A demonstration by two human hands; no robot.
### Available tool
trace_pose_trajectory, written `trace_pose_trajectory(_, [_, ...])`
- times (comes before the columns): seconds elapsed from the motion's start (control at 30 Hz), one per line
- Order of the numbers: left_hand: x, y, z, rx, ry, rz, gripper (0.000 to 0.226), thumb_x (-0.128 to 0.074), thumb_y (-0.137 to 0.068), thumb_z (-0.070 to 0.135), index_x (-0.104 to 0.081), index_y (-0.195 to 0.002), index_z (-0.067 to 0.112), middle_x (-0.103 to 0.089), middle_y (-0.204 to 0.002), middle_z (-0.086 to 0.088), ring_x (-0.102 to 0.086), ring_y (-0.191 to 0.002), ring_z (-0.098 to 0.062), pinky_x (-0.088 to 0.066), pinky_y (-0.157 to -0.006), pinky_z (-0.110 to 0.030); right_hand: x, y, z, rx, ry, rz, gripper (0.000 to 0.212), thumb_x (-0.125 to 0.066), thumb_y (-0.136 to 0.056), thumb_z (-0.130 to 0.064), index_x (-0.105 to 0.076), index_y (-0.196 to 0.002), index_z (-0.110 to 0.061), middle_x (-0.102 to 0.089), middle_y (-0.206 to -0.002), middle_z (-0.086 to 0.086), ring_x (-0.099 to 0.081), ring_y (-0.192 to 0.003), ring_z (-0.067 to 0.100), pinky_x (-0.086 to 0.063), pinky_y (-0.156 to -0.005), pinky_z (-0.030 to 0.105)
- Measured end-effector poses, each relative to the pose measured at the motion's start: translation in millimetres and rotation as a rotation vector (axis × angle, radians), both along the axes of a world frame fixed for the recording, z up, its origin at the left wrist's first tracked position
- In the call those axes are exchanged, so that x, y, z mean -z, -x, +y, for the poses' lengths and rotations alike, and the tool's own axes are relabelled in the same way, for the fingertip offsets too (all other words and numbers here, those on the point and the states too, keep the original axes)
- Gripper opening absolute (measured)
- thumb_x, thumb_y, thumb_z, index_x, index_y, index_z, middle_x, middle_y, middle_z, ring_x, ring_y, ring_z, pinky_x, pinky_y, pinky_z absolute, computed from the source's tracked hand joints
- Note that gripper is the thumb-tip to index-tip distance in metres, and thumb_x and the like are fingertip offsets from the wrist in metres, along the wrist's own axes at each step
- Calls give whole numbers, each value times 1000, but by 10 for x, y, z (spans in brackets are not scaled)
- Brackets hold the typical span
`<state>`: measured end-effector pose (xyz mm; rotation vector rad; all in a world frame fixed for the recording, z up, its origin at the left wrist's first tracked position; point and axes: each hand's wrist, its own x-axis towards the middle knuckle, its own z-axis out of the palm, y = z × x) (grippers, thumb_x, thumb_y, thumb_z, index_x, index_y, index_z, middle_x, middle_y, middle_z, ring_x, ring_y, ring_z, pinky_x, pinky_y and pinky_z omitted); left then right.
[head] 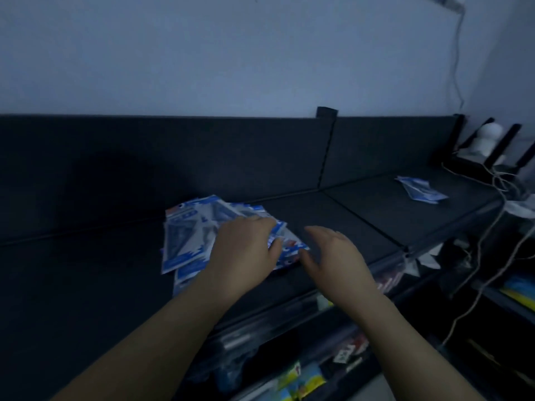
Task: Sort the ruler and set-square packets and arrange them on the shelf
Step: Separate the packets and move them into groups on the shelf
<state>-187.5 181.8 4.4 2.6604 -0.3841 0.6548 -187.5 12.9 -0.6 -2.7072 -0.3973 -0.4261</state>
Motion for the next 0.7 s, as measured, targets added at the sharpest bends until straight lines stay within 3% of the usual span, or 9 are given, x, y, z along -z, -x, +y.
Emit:
trace_pose_trajectory(0.07, [-31,-198,-240,24,-8,7,24,-52,-92,36,-65,-97,16,-65,-92,0,-60,-92,-23,-47,-77,-38,-7,-133,-262,39,-12,6,49,-53,-95,-30,-45,-139,-10,-49,-142,3,-43,-131,17,-28,-114,33])
trace_pose_trajectory(0.2, [-73,-612,-644,68,-76,6,32,-46,-95,40,-62,-115,21,-63,-105,3,-55,-97,-19,-43,-79,-33,-17,-447,-678,103,-21,2,49,-52,-95,-31,-44,-140,-11,-49,-142,3,-44,-130,16,-29,-113,32])
trace_pose_trajectory(0.43, [-133,-1439,-1197,158,-103,36,37,-43,-96,42,-58,-123,23,-63,-112,4,-56,-100,-17,-43,-83,-31,-95,-1061,-1249,220,-28,-19,43,-53,-94,-29,-51,-133,-13,-56,-133,3,-51,-121,18,-33,-106,28])
trace_pose_trajectory(0.7, [-99,-2184,-1935,254,-98,130,32,-46,-96,41,-63,-111,18,-63,-100,2,-58,-89,-15,-51,-79,-36,-93,-1558,-1936,356,-57,49,41,-54,-94,-27,-52,-132,-11,-57,-132,6,-52,-119,20,-33,-100,25])
